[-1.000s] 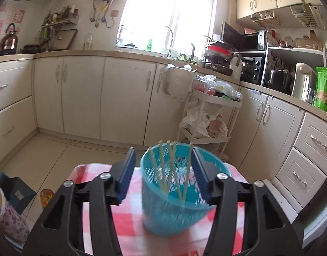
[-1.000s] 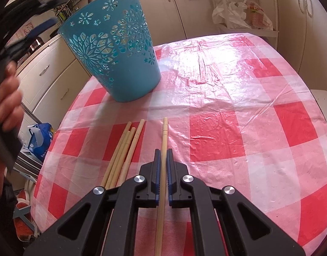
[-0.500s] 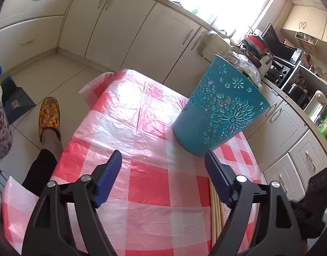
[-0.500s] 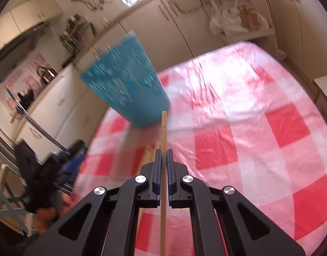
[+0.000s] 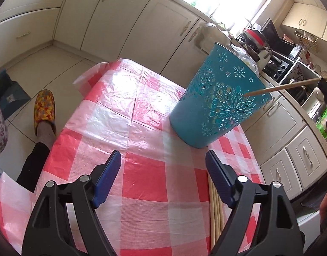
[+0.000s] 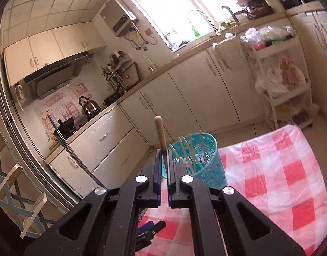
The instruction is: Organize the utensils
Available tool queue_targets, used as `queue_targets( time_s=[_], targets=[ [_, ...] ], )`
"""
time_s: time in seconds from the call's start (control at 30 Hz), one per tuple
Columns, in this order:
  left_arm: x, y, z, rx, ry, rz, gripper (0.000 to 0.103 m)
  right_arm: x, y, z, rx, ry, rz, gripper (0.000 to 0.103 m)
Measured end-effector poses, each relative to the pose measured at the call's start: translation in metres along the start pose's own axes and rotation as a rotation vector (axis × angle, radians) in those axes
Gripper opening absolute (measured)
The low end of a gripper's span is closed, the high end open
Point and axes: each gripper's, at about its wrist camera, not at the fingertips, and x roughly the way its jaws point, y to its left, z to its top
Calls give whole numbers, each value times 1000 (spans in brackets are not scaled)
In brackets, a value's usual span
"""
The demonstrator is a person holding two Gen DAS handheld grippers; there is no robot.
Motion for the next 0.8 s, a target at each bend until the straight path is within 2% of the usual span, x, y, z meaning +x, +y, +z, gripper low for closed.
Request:
queue_targets(
  time_s=[0.27, 0.43, 0.5, 0.6, 0.8],
  targets=[
    [3, 1, 1, -2, 10, -2, 77, 0, 14, 33, -18, -33, 21, 2],
    [3, 1, 1, -6, 12, -1, 77, 1, 27, 49, -79, -39, -13, 2],
    [4, 2, 1, -12, 9, -3, 77, 7, 25, 43, -95, 13, -37, 2],
    [4, 4, 0, -21, 11, -5, 77, 21, 10, 12, -123, 138, -146, 3],
    [5, 3, 0, -16, 17, -1, 77, 68, -77, -65, -33, 431, -369, 3]
  ],
)
